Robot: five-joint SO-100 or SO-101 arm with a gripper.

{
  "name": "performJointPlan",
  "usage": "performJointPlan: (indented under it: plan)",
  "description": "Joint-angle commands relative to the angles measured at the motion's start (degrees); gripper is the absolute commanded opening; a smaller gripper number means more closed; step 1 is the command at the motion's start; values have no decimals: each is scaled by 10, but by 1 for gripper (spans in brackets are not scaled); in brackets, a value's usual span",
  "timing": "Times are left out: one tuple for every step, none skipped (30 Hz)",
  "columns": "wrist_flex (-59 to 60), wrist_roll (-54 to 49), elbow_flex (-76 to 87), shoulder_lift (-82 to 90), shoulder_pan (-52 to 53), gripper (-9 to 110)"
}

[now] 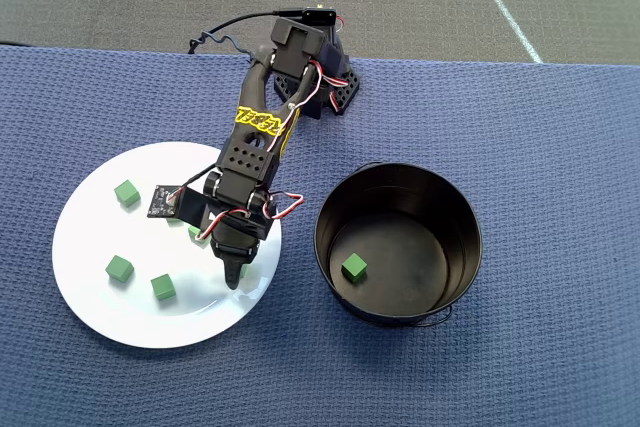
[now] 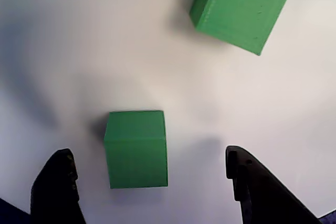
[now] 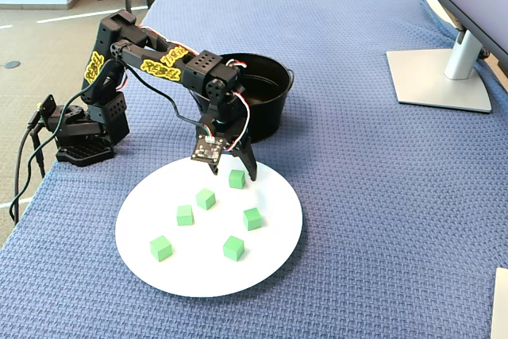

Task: Pick up the green cubes from the white plate and place them in the black recipient

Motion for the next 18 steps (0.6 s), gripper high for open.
performJointPlan:
  plan:
    - [-20, 8, -3, 53, 0, 0]
    - [-21, 5, -4, 53, 2, 0]
    - [-22, 5, -4, 53, 4, 0]
    - [-23, 6, -4, 54, 7, 0]
    - [-23, 6, -4, 57, 9, 0]
    - [-24, 5, -4, 60, 10, 0]
    - [-24, 7, -4, 63, 12, 0]
    - [-24, 11, -4, 70, 15, 0]
    - [-21, 16, -6, 84, 19, 0]
    - [-8, 21, -17, 102, 25, 0]
    - [11, 27, -31, 123, 29, 0]
    - [30, 33, -47, 147, 33, 0]
    - [52, 38, -69, 168, 33, 0]
    - [73, 42, -92, 189, 33, 0]
    - [91, 49, -114, 211, 33, 0]
    - [105, 58, -132, 235, 28, 0]
    - [116, 68, -145, 261, 21, 0]
    - [126, 79, -153, 290, 11, 0]
